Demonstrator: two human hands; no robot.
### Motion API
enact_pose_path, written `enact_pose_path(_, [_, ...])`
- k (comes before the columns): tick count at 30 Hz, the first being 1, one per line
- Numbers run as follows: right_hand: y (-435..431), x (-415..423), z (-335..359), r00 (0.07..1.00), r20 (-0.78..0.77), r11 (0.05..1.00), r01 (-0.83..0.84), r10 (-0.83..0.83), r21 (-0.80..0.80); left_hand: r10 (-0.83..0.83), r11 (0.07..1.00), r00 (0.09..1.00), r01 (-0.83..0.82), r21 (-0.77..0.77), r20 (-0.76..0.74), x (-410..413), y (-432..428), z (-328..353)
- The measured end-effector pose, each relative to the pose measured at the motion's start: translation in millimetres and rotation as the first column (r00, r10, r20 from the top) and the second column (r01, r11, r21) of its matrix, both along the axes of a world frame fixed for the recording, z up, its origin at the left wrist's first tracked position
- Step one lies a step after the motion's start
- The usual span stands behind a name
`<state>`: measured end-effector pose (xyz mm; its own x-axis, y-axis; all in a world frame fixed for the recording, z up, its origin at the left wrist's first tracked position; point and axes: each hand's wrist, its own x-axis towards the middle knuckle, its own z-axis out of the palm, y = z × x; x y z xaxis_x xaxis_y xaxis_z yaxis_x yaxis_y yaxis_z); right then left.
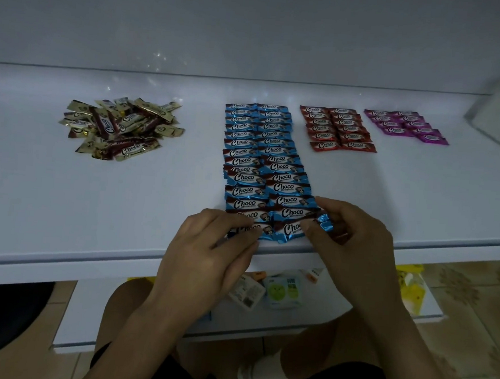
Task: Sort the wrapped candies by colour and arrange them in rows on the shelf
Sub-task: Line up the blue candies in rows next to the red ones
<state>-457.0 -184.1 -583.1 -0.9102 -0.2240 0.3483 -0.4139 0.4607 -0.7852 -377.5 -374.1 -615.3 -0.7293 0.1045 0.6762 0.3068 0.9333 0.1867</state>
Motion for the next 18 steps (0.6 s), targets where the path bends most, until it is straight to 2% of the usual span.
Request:
enact_pose_path(4, [-3.3,2.7,-4.6,0.981,-0.187,0.977,0.094,-0.058,0.19,-0.004,1.0,1.0,0.004,0.006,-0.006,-0.3,-0.2,-0.6])
enact_pose_path(18, [-2.2,5.1,-6.9,0.981,-0.182,0.974,0.104,-0.067,0.201,0.022,0.996,1.0,-0.023,0.091,0.015,-1.7,0.3,-0.8])
